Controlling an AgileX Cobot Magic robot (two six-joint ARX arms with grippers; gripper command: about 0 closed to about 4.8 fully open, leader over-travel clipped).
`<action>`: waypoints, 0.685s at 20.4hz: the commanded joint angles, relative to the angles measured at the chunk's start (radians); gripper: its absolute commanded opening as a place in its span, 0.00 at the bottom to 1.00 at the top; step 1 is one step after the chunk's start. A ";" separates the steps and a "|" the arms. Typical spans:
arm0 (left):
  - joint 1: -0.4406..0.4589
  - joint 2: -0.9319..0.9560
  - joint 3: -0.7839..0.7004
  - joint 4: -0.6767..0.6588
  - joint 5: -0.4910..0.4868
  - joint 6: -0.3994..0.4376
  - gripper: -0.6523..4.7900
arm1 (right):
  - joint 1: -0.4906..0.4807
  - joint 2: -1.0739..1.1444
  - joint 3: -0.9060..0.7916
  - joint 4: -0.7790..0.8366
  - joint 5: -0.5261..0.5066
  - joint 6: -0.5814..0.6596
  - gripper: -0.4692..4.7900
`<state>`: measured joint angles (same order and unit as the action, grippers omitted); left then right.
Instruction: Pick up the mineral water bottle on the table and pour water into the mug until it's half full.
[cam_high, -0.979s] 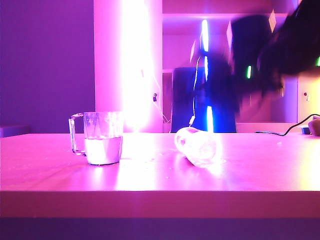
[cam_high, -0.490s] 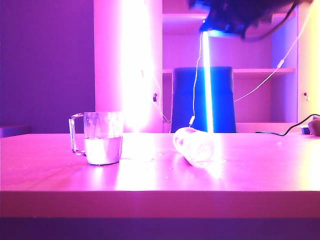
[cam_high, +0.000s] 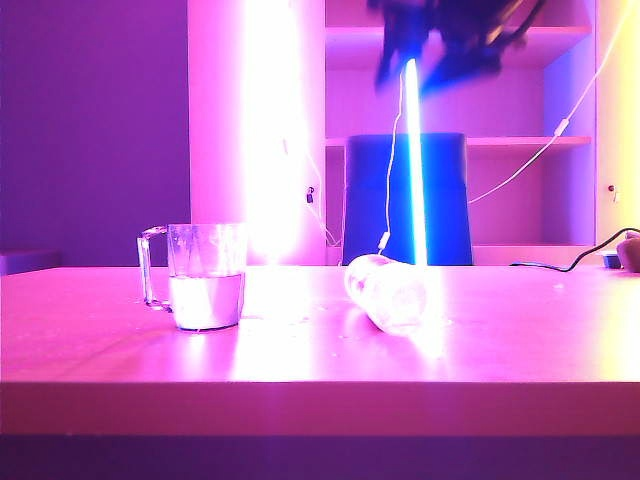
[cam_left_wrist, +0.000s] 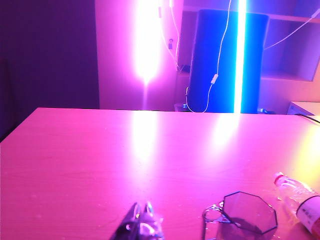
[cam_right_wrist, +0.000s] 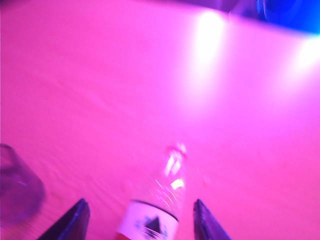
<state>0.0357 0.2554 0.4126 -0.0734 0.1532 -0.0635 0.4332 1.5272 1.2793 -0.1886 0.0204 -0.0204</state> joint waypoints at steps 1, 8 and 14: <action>-0.001 0.000 0.003 -0.001 0.008 -0.002 0.11 | -0.006 0.145 0.212 -0.260 -0.005 -0.002 0.81; 0.000 0.000 0.003 -0.001 0.008 0.000 0.11 | -0.006 0.431 0.566 -0.527 -0.027 0.035 0.94; -0.001 0.000 0.003 -0.001 0.008 0.000 0.11 | -0.006 0.563 0.645 -0.635 -0.026 0.047 0.99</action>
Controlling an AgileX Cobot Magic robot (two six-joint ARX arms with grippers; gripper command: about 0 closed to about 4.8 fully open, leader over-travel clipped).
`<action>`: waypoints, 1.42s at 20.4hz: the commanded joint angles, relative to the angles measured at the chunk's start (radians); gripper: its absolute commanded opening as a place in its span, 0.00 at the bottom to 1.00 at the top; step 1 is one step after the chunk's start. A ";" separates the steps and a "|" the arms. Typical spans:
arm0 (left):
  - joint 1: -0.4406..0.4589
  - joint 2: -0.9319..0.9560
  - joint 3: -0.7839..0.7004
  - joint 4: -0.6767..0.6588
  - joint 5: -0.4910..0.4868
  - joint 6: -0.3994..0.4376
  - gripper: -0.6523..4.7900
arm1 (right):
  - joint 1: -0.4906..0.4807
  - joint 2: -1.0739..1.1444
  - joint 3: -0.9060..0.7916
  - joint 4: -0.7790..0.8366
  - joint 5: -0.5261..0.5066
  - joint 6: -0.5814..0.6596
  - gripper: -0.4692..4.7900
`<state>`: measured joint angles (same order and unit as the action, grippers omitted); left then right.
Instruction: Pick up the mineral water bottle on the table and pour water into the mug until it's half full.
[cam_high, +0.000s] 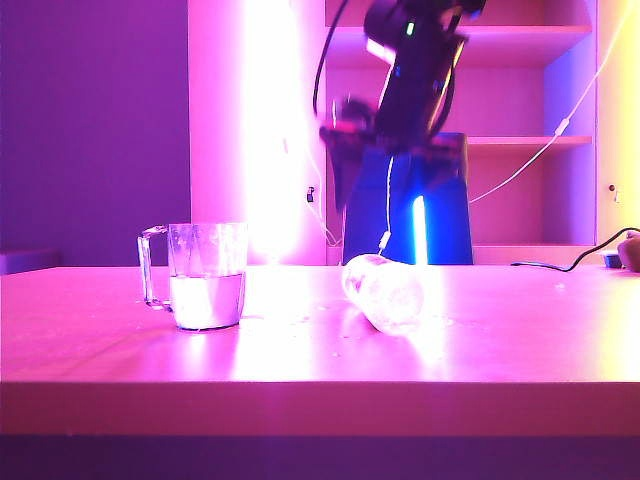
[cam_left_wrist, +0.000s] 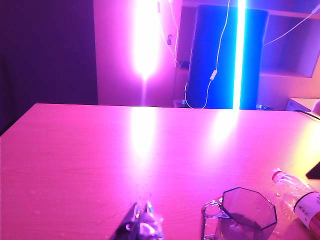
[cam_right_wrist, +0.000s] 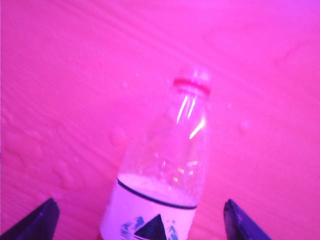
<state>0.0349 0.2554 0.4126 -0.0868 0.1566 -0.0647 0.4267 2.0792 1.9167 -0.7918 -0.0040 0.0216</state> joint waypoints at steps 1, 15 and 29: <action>0.000 0.000 0.003 0.013 0.005 0.001 0.11 | 0.000 0.024 0.008 -0.053 -0.002 0.005 0.99; 0.000 0.000 0.003 0.011 0.005 0.001 0.11 | 0.003 0.125 0.008 -0.081 -0.078 0.039 0.74; 0.000 0.000 0.003 -0.013 0.004 0.004 0.11 | 0.006 -0.004 0.064 0.101 -0.130 -0.045 0.59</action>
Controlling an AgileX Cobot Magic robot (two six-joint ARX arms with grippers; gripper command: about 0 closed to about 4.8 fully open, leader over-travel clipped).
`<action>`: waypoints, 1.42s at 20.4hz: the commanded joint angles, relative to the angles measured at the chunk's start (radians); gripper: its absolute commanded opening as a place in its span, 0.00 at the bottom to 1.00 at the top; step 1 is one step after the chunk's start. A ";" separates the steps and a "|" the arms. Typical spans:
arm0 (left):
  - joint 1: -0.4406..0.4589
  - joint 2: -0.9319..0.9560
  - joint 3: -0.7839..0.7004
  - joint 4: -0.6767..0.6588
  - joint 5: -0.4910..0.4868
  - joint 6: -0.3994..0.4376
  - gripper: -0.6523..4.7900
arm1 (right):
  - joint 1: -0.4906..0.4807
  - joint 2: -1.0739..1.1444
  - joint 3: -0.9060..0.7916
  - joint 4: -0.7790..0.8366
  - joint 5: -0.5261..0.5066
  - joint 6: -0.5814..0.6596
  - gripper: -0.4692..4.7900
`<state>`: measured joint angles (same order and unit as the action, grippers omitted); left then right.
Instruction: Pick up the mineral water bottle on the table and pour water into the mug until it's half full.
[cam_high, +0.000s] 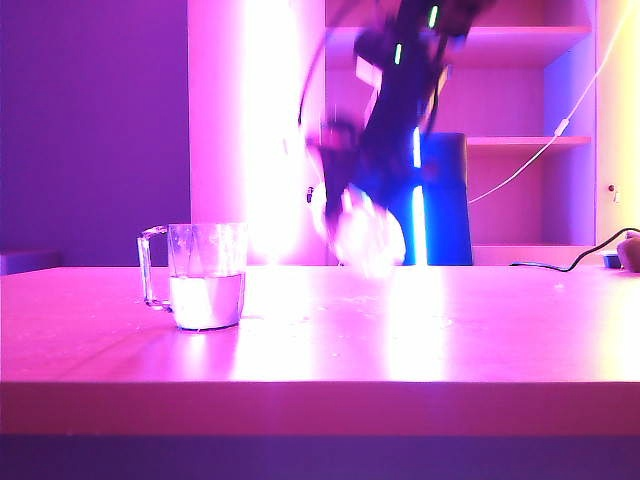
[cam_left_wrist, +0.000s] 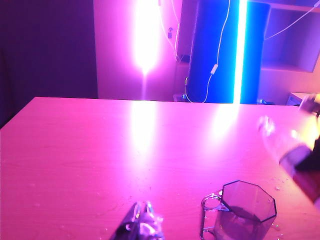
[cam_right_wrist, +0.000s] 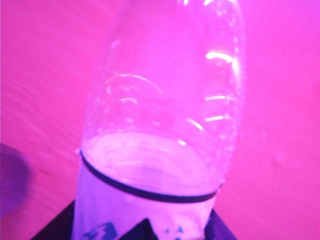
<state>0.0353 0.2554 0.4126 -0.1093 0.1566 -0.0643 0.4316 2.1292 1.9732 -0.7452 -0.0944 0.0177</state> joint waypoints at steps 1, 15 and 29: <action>0.000 0.000 0.003 0.009 0.004 0.004 0.11 | 0.002 -0.077 0.000 0.067 -0.039 -0.051 0.58; 0.000 0.000 0.003 -0.010 0.005 0.004 0.11 | -0.002 -0.543 -0.864 1.096 -0.225 -0.017 0.57; 0.000 -0.001 0.003 -0.026 0.005 0.004 0.11 | -0.055 -0.245 -1.314 2.018 -0.101 -0.198 0.57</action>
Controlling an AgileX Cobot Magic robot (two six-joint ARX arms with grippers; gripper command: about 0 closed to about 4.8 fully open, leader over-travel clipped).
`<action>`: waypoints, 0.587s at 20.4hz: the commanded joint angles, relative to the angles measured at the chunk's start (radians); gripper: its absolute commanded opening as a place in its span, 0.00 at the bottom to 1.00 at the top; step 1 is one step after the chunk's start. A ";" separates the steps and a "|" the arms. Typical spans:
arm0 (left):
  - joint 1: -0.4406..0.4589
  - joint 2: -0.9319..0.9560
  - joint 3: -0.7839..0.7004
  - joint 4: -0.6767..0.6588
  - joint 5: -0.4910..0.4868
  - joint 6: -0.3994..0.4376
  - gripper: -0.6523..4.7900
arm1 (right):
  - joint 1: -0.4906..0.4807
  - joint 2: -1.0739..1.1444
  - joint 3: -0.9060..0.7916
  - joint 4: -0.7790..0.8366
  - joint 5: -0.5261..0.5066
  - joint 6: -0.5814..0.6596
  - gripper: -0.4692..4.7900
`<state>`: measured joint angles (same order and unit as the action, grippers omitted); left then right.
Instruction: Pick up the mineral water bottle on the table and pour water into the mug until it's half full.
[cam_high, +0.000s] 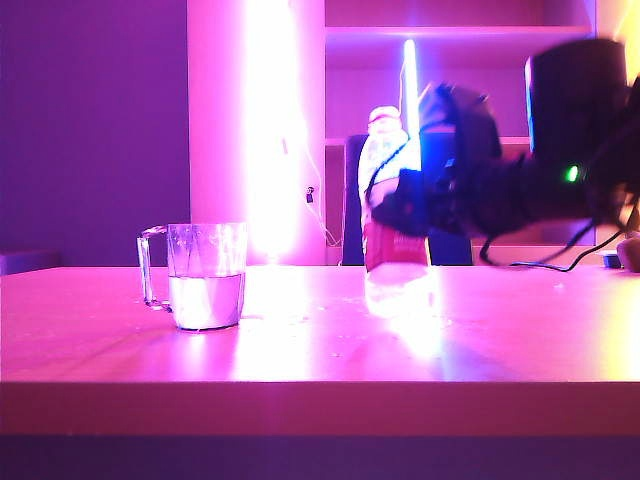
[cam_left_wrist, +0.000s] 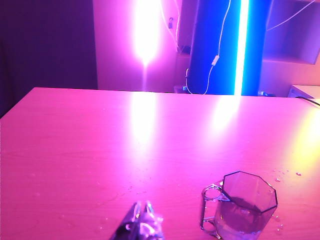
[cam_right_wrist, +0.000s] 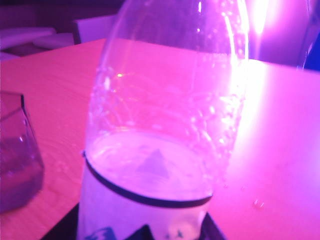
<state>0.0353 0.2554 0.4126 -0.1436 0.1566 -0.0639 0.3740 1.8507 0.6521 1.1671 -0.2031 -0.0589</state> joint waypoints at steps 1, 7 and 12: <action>0.000 0.000 0.003 0.008 0.005 0.004 0.11 | 0.002 0.043 0.007 0.113 0.013 -0.136 0.57; 0.000 0.000 0.003 -0.005 0.005 0.005 0.11 | 0.002 0.070 0.007 0.134 0.082 -0.275 0.57; 0.000 0.000 0.003 -0.016 0.005 0.004 0.11 | 0.002 0.070 0.012 0.185 0.127 -0.254 0.57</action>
<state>0.0353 0.2554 0.4126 -0.1612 0.1566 -0.0628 0.3756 1.9251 0.6563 1.3121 -0.0792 -0.3378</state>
